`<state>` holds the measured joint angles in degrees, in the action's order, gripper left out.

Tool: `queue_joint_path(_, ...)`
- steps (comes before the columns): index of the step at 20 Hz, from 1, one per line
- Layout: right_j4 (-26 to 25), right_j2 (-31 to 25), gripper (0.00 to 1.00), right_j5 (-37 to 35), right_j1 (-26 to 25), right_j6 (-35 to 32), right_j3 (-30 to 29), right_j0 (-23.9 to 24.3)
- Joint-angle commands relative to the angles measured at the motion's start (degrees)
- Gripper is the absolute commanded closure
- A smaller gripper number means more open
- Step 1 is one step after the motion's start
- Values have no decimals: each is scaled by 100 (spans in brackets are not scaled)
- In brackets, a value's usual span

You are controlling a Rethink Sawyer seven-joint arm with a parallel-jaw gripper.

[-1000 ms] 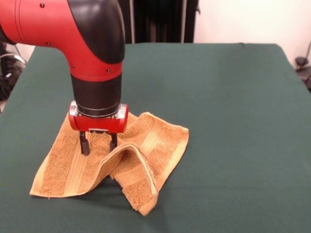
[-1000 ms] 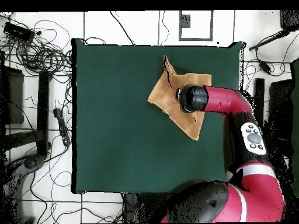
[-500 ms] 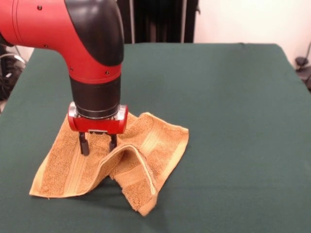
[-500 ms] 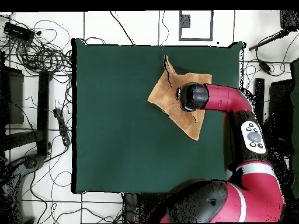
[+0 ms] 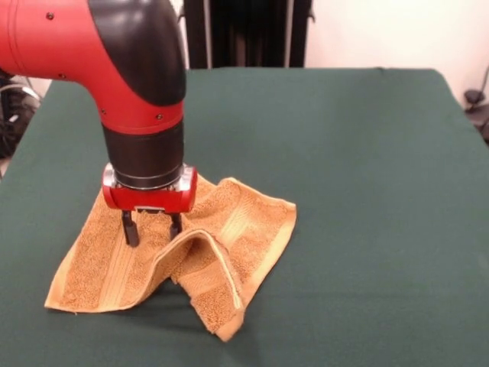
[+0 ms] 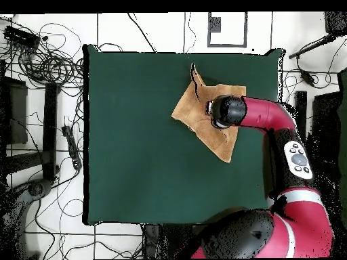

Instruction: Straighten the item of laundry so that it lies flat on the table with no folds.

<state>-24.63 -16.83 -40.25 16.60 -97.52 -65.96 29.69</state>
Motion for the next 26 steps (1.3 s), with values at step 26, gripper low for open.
queue_joint_path(26,-1659,-769,0,939,-2324,1804,1689,793)
